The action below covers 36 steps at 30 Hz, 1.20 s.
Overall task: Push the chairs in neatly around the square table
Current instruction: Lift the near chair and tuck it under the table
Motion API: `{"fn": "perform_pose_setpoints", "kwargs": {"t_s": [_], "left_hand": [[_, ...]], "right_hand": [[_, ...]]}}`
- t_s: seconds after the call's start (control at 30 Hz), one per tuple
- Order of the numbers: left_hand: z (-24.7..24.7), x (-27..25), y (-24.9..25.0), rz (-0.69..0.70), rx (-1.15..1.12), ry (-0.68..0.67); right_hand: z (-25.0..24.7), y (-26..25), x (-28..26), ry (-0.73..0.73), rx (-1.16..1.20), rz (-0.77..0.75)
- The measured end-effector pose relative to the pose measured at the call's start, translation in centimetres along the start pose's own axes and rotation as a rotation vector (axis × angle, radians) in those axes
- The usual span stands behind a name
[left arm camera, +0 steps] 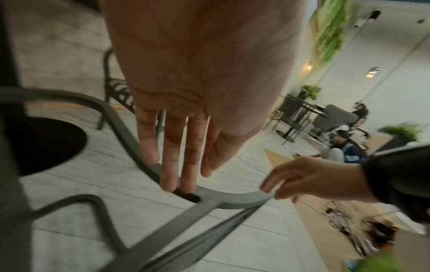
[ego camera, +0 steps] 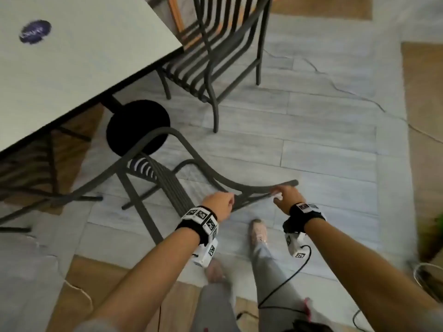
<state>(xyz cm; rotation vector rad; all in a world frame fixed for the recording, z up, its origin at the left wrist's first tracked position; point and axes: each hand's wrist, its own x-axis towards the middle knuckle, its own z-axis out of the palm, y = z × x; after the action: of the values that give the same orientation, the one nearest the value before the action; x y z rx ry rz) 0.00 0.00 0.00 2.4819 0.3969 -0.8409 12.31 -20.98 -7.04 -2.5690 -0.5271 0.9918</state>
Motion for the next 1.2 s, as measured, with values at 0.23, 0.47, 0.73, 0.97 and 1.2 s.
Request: {"fn": "perform_pose_setpoints", "kwargs": {"t_s": [0.23,0.47,0.73,0.97,1.2], "left_hand": [[4.5,10.7,5.7,0.03,0.065,0.08],[7.5,17.1,5.8,-0.105,0.066,-0.118],[7.5,17.2,6.8,-0.146,-0.093,-0.062],[3.7,9.2,4.7,-0.015,-0.217,0.097],[-2.8,-2.1,3.9,0.1,-0.456,0.228]], "right_hand": [[-1.0,6.4,3.6,-0.023,-0.21,0.073],[0.4,8.6,6.0,-0.038,-0.011,0.084],[0.3,8.4,5.7,0.069,0.265,0.033],[-2.4,6.3,3.1,-0.009,0.338,-0.059],[-5.5,3.5,-1.0,-0.079,0.143,-0.104]]}}
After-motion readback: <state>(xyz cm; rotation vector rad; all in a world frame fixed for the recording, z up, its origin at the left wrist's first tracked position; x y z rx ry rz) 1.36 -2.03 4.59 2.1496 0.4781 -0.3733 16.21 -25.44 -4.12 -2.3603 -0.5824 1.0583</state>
